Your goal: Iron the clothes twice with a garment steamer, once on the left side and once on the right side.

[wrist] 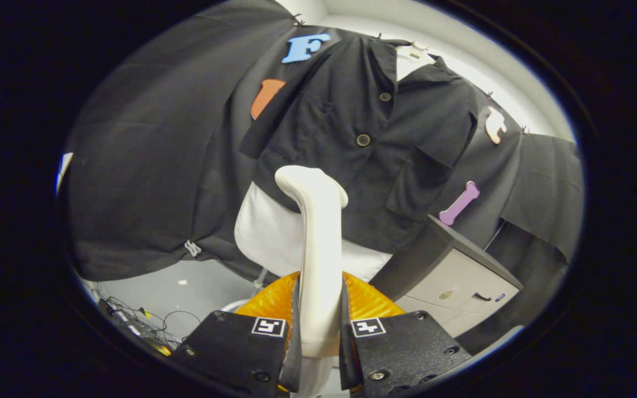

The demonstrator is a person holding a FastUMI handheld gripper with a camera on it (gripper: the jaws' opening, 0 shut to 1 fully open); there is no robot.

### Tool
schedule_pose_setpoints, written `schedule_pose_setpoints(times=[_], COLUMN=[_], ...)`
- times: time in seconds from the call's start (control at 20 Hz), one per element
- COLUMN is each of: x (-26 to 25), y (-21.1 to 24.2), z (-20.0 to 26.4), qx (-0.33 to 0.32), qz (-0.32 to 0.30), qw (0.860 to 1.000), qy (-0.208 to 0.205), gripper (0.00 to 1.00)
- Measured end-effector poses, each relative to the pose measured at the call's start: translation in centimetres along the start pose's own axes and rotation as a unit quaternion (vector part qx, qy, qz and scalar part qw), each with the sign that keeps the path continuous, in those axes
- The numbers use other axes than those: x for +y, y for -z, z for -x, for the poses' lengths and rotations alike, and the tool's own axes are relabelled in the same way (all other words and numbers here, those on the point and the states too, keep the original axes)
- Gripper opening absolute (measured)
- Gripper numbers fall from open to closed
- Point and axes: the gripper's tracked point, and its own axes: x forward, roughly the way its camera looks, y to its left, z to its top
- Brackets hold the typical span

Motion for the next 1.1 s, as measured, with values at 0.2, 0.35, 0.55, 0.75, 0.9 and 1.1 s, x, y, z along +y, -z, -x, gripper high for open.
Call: schedule_pose_setpoints(times=[0.2,0.35,0.55,0.75,0.9,1.1], x=[-4.3,-8.5,-13.4,-17.3,-19.8,-23.6], y=[-0.4,-0.4,-1.1,-1.8,-1.4,0.0], z=[3.3,5.2,7.4,9.0,10.0,11.2], qx=[-0.007,-0.002,0.007,0.007,0.011,0.022], qz=[-0.009,-0.023,-0.047,-0.061,-0.073,-0.098], qw=[1.0,0.999,0.996,0.994,0.992,0.989], qy=[0.02,0.046,0.08,0.095,0.104,0.111], gripper=[0.3,0.3,0.3,0.3,0.3,0.3])
